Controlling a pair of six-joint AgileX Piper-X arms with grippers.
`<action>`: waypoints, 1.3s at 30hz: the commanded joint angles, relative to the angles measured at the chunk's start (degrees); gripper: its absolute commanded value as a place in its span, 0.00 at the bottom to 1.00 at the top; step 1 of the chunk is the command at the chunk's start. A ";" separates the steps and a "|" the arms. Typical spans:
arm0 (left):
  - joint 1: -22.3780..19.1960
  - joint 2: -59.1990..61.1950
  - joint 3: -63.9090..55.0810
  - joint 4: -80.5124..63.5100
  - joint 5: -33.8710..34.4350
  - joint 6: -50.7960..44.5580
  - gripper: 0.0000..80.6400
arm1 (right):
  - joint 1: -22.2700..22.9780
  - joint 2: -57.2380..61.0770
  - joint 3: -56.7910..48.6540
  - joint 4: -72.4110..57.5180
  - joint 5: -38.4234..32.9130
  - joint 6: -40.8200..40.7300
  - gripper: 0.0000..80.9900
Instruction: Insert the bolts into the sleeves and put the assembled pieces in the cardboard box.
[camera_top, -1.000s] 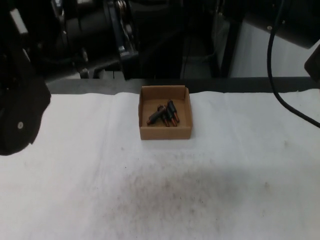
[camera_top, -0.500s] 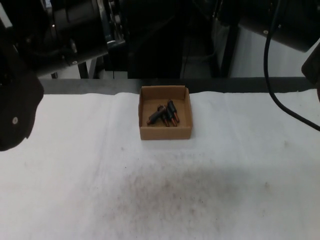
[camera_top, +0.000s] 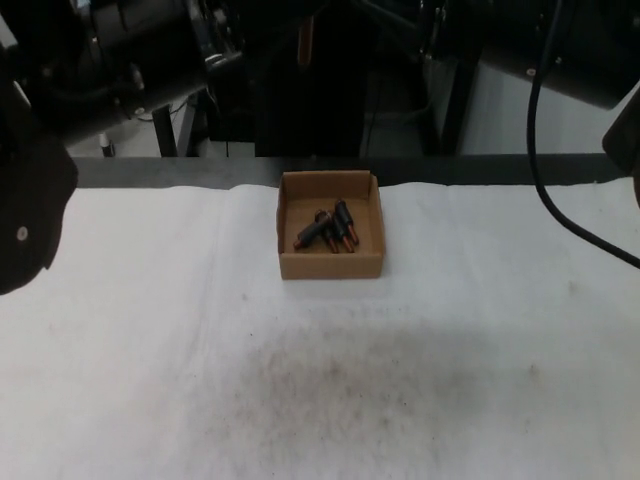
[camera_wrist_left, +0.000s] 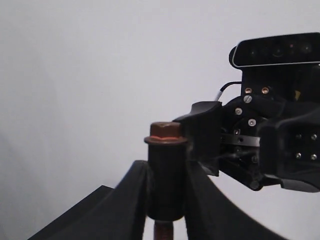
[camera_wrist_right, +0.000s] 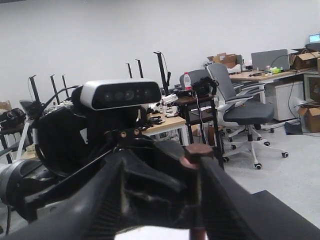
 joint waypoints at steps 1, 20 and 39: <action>0.06 -0.92 -0.86 0.47 -0.36 -0.28 0.00 | -0.40 -0.37 0.05 -2.13 0.09 0.58 0.55; 0.19 4.66 -5.71 32.87 -12.97 7.61 0.00 | -6.85 -0.37 -0.06 10.07 7.25 5.59 0.01; -0.39 51.07 -56.95 66.82 -22.77 4.96 0.00 | -10.88 -3.37 -0.06 29.40 15.49 4.22 0.01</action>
